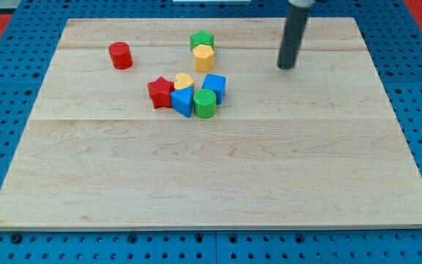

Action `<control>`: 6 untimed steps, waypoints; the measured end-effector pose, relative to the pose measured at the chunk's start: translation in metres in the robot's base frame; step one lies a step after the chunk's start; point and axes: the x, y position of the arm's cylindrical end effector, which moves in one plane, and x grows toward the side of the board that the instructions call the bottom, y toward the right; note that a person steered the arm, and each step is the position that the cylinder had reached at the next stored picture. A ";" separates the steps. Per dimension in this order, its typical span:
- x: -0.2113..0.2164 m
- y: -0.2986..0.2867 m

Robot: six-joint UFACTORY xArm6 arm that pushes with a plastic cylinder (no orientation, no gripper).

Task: Slide the green star along with the yellow hexagon down slightly

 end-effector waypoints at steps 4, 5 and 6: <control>-0.076 -0.169; -0.071 -0.219; -0.058 -0.259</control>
